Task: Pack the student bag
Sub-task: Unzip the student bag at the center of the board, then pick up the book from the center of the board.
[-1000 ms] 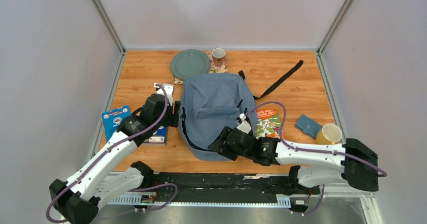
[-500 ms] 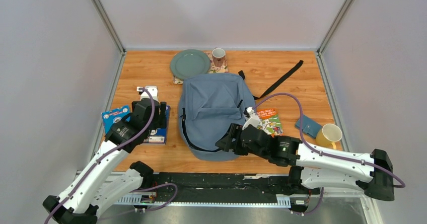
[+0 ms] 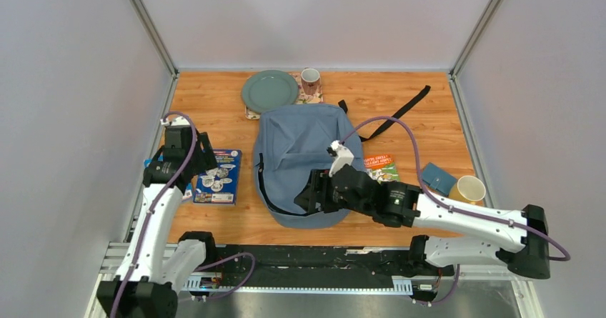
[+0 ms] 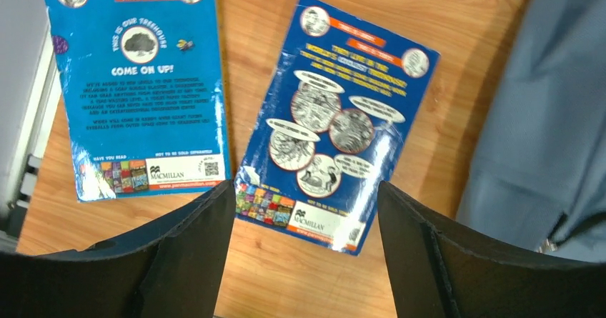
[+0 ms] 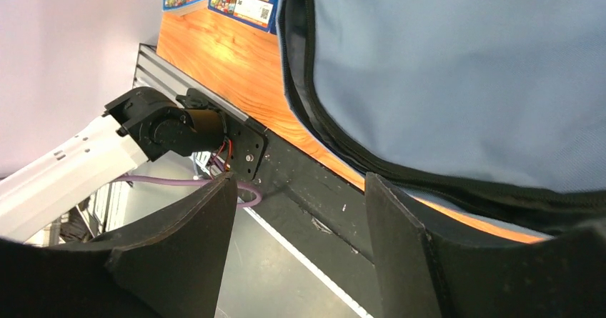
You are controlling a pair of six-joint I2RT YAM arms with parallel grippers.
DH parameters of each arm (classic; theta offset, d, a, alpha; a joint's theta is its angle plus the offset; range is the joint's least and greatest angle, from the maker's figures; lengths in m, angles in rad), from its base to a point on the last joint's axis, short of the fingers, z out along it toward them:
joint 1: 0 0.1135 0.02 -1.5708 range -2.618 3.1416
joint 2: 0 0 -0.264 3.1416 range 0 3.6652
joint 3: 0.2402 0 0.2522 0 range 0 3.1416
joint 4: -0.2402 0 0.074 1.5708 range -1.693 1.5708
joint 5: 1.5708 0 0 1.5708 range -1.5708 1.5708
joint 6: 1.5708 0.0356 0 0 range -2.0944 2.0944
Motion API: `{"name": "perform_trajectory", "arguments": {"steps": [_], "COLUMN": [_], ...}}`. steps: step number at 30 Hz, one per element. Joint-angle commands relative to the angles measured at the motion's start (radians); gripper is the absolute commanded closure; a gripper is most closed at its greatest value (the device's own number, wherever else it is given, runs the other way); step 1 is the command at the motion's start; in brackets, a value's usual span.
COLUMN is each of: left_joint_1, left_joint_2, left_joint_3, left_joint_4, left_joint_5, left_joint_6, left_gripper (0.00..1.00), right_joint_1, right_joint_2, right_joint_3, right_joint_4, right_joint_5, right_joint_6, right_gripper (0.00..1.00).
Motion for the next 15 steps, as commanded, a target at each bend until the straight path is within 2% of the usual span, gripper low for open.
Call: {"name": "perform_trajectory", "arguments": {"steps": [1, 3, 13, 15], "left_joint_1": [0.205, 0.264, 0.345, 0.396], "left_joint_2": [0.039, 0.04, 0.212, 0.241], "left_joint_3": [-0.017, -0.083, -0.108, -0.137], "left_joint_4": [0.113, 0.215, 0.312, 0.363], "left_joint_5": [0.246, 0.291, 0.33, 0.404], "left_joint_6": [-0.012, -0.022, 0.009, 0.008], "left_gripper": [0.2, 0.19, 0.22, 0.23], "right_joint_1": [0.0, 0.0, -0.001, -0.001], "right_joint_2": [0.113, 0.194, 0.615, 0.665], "right_joint_3": [0.158, 0.242, 0.607, 0.684], "right_joint_4": [0.019, 0.002, -0.101, -0.108], "right_joint_5": [-0.039, -0.04, -0.077, -0.056], "right_joint_6": [-0.084, -0.092, -0.106, -0.101], "right_gripper": [0.31, 0.31, 0.32, 0.32]}}
